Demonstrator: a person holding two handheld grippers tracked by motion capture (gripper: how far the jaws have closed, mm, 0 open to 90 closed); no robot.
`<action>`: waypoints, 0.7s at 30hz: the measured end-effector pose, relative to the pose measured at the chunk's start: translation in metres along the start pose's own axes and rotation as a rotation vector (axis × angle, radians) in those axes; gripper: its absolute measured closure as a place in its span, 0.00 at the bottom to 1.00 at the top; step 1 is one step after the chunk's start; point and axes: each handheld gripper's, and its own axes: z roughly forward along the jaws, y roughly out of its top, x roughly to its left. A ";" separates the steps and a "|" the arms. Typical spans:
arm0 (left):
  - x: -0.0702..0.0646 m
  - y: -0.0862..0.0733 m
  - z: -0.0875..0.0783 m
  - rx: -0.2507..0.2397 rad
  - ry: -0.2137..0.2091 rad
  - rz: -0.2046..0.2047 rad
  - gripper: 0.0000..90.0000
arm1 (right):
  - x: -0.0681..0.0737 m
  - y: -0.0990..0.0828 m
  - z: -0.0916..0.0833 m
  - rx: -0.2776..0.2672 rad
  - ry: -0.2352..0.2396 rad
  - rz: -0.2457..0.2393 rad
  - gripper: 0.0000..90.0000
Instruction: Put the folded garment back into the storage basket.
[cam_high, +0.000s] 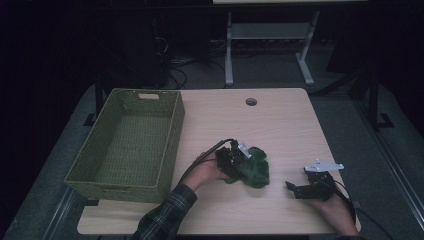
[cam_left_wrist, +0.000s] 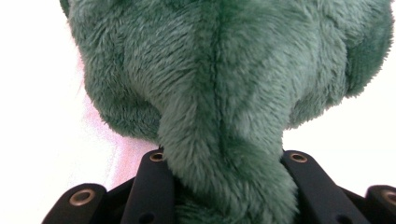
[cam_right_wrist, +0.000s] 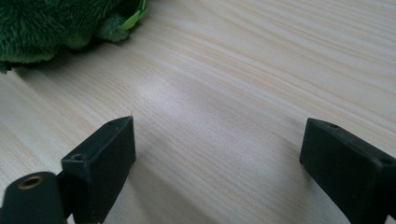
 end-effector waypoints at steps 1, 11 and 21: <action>0.000 0.001 -0.001 -0.006 -0.005 -0.017 0.77 | 0.000 0.000 0.000 0.000 0.000 -0.001 0.11; -0.001 0.006 -0.028 -0.038 -0.012 -0.063 0.77 | 0.000 0.000 0.000 -0.001 -0.001 -0.001 0.11; -0.003 0.007 -0.064 -0.055 0.003 -0.093 0.76 | 0.000 0.000 0.000 -0.001 -0.001 -0.001 0.11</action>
